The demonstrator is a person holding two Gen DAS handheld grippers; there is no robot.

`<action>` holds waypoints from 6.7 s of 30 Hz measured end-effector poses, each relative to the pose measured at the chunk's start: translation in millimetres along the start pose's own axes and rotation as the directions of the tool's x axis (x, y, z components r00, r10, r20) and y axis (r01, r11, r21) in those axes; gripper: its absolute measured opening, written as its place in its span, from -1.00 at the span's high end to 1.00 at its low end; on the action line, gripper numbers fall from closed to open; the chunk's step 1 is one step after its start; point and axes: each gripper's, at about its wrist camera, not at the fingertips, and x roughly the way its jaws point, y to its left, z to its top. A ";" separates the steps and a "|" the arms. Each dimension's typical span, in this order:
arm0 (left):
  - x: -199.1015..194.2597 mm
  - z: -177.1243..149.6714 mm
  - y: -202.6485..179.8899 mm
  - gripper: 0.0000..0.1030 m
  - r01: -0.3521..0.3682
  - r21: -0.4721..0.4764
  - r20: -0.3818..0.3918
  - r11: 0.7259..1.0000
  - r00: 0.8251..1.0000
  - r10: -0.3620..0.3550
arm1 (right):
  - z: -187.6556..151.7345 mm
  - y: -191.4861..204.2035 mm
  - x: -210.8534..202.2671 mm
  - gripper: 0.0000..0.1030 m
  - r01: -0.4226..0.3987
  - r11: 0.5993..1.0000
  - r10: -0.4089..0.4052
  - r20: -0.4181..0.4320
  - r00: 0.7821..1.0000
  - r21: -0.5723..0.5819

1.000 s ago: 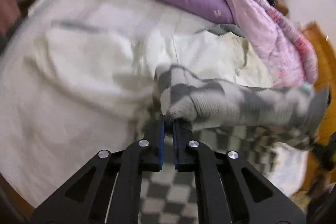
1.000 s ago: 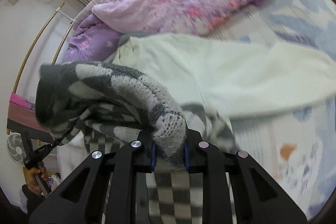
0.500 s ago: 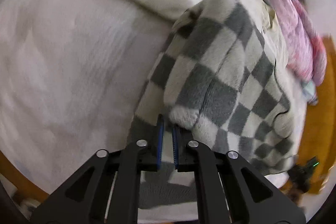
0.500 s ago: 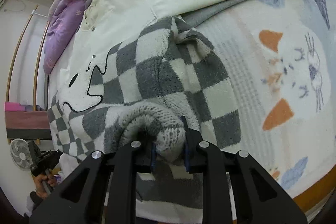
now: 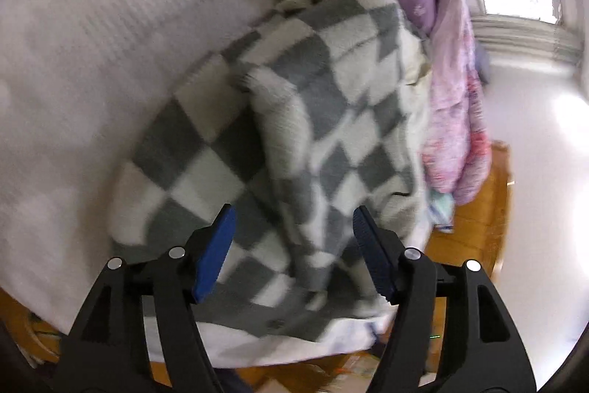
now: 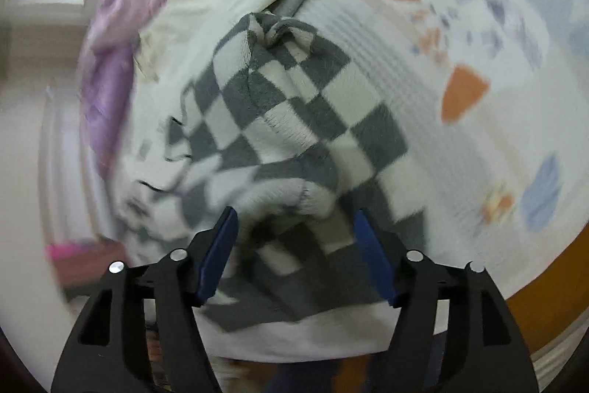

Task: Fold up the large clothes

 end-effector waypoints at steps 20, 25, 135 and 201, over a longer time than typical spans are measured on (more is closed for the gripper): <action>35.7 30.9 -52.4 0.81 -0.226 0.189 0.065 0.956 0.974 0.218 | 20.3 2.5 29.7 0.72 -0.141 0.979 0.127 0.097 0.987 0.147; 3.9 4.2 -44.8 0.81 -0.277 0.226 0.000 0.934 0.959 0.284 | 25.1 21.7 -12.0 0.74 -0.015 1.000 0.017 0.077 0.997 -0.022; -28.5 -24.7 53.7 0.51 -0.127 0.129 -0.280 0.983 0.947 0.160 | -327.6 182.9 231.3 -0.16 0.083 0.372 -0.278 -0.025 0.960 -0.925; 155.8 -157.0 -149.7 -0.05 -0.244 0.583 -0.032 0.775 0.946 0.322 | -73.1 -67.6 -29.2 0.73 -0.242 0.968 0.246 0.062 0.967 -0.066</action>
